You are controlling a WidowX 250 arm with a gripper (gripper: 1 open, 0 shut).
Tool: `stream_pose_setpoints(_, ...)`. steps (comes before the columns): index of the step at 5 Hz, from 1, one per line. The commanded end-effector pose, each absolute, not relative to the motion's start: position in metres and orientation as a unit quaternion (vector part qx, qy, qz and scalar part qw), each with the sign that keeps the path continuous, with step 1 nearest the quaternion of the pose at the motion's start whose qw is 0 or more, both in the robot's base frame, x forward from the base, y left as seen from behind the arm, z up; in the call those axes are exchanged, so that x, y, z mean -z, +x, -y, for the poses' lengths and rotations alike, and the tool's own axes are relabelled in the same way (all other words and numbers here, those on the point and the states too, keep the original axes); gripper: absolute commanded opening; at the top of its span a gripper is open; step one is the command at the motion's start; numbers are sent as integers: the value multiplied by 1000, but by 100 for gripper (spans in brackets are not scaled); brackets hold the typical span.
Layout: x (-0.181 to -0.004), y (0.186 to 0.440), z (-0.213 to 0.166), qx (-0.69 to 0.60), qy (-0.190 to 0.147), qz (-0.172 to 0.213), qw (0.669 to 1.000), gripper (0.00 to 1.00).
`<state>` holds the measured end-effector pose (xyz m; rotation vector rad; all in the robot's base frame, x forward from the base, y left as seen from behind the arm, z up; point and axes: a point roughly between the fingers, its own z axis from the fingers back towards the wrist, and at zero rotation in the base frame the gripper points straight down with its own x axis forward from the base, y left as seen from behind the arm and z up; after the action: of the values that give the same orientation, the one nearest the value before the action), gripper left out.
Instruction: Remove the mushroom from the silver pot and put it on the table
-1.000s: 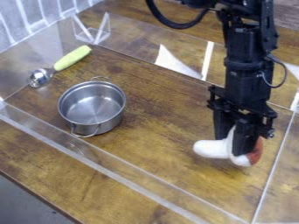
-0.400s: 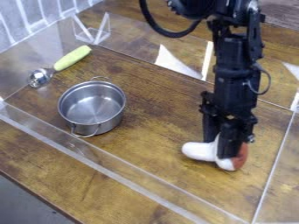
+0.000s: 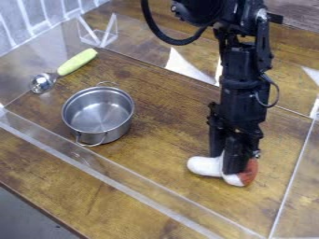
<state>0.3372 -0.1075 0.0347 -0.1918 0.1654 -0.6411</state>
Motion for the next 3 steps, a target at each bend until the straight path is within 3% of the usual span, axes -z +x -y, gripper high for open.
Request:
stream_pose_setpoints(1, -60, 337, 93, 324, -77, -52, 941, 0)
stream_pose_setpoints(2, -78, 337, 102, 297, -67, -45, 951, 0)
stream_pose_setpoints(3, -93, 339, 94, 303, -61, -45, 950, 100)
